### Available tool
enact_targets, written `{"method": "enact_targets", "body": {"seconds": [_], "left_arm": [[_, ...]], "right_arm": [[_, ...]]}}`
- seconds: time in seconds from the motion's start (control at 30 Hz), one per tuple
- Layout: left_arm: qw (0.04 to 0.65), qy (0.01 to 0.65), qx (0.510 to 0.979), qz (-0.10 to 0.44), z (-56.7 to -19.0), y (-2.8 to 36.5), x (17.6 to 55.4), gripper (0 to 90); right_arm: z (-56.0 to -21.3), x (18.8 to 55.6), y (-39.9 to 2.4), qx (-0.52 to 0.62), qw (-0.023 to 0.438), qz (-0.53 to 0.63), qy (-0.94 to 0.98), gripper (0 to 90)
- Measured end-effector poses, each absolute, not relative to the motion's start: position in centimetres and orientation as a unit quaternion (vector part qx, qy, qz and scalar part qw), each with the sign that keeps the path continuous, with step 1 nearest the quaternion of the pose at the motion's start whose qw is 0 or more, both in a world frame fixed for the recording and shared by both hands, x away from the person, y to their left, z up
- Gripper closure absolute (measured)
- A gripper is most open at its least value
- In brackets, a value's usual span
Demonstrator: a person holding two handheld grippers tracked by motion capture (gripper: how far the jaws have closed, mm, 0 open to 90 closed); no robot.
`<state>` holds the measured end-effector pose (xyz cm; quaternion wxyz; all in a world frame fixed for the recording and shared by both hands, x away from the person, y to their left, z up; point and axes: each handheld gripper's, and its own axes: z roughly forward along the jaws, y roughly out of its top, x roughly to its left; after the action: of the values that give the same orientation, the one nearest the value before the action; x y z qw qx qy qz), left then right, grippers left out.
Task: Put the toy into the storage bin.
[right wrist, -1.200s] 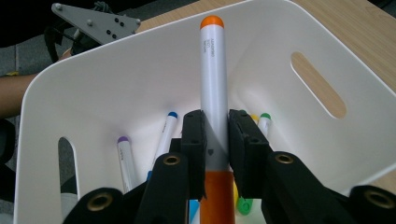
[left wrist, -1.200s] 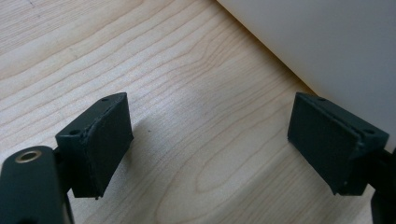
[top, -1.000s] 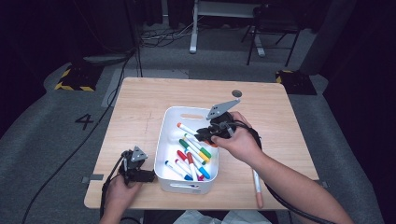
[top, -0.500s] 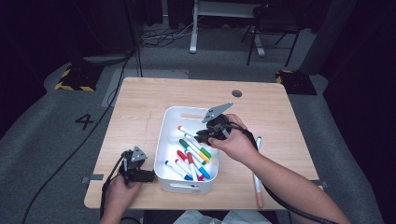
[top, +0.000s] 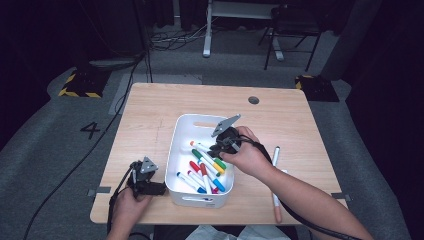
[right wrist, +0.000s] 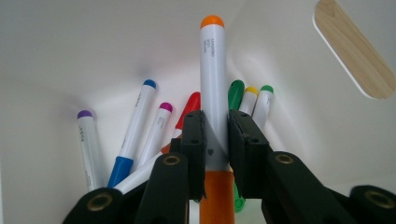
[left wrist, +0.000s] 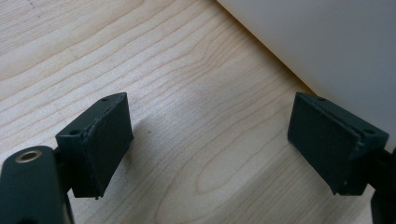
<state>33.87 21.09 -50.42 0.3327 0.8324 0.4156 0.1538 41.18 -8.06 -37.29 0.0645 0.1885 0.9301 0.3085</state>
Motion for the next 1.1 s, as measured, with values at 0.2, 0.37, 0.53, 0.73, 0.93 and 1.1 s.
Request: {"method": "enact_targets", "body": {"seconds": [0.2,0.37,0.53,0.73,0.93,1.1], "left_arm": [[0.333,0.416,0.832,0.154,-50.4,21.1,33.9,14.2],[0.333,0.416,0.832,0.154,-50.4,21.1,33.9,14.2],[0.333,0.416,0.832,0.154,-50.4,21.1,33.9,14.2],[0.333,0.416,0.832,0.154,-50.4,21.1,33.9,14.2],[0.333,0.416,0.832,0.154,-50.4,21.1,33.9,14.2],[0.333,0.416,0.832,0.154,-50.4,21.1,33.9,14.2]], "right_arm": [[-37.3,41.2,-7.8,0.170,0.043,0.300,0.938,54.8],[-36.9,40.7,-8.2,0.171,0.046,0.336,0.925,39.8],[-36.2,40.5,-9.4,0.180,0.054,0.353,0.917,38.8],[-35.3,40.5,-11.8,0.203,0.068,0.362,0.907,38.7],[-34.8,40.6,-13.7,0.227,0.069,0.379,0.894,37.9],[-34.4,40.7,-15.4,0.243,0.082,0.381,0.889,35.9]]}}
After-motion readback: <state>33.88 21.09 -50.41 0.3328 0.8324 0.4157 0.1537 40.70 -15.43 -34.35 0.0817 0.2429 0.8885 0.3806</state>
